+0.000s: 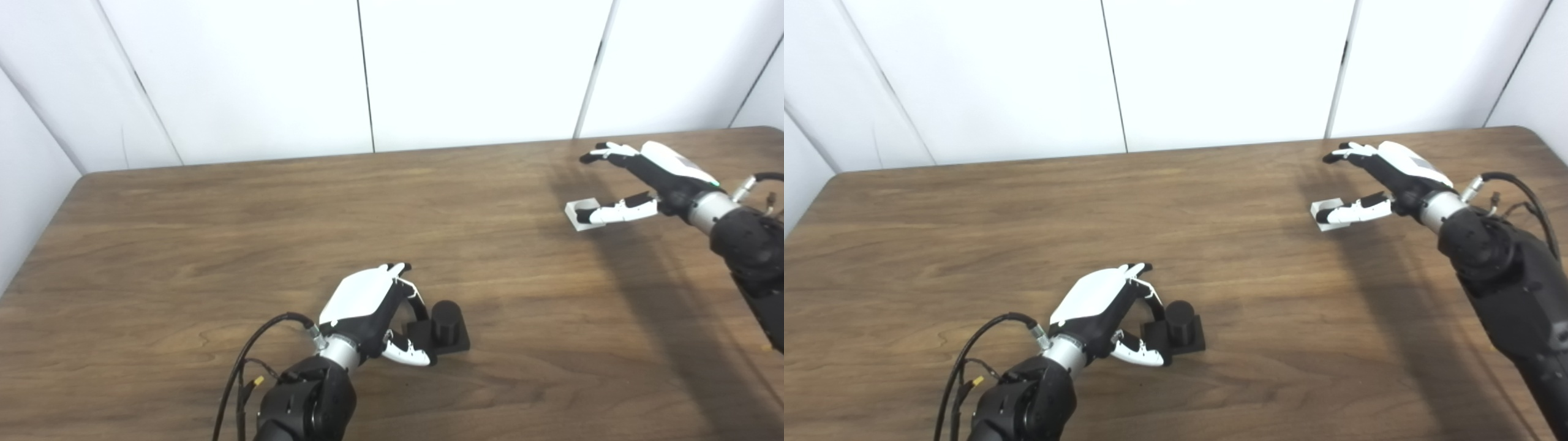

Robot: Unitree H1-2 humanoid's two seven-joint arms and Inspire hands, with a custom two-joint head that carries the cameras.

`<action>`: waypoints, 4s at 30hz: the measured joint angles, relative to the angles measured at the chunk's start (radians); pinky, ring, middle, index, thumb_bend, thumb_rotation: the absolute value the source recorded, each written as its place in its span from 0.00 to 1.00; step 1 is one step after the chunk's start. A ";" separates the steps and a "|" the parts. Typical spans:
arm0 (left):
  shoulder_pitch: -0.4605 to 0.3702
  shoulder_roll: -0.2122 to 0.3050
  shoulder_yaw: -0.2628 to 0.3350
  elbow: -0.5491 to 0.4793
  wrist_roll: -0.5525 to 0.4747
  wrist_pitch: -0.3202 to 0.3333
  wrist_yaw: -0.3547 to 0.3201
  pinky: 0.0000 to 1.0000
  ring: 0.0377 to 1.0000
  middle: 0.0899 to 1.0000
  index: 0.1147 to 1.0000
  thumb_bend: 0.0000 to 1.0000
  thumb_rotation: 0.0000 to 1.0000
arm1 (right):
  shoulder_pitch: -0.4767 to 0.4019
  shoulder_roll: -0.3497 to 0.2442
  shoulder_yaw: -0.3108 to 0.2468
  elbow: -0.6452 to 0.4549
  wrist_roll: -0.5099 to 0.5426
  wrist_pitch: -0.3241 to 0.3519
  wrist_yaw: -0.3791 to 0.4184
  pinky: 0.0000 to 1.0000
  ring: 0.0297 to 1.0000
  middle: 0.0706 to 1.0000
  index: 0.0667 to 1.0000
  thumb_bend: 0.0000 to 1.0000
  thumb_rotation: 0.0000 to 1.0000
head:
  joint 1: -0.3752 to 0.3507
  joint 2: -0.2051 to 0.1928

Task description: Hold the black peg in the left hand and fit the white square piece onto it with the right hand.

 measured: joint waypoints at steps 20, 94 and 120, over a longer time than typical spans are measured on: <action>-0.001 0.006 0.002 0.000 -0.005 0.000 -0.002 1.00 1.00 0.97 0.42 0.52 0.07 | -0.098 -0.012 0.080 0.176 -0.131 -0.096 -0.001 1.00 1.00 1.00 0.74 0.92 0.16 | -0.029 -0.012; 0.012 -0.025 0.011 -0.001 0.017 0.004 -0.002 1.00 1.00 0.98 0.42 0.52 0.07 | -0.278 0.033 0.226 0.445 -0.212 -0.190 -0.015 1.00 1.00 0.98 0.62 0.89 0.16 | -0.017 0.000; 0.014 -0.060 0.018 -0.002 0.077 0.005 -0.034 1.00 1.00 0.98 0.42 0.52 0.07 | -0.366 0.032 0.317 0.545 -0.213 -0.231 0.040 1.00 1.00 0.96 0.57 0.86 0.16 | -0.014 0.009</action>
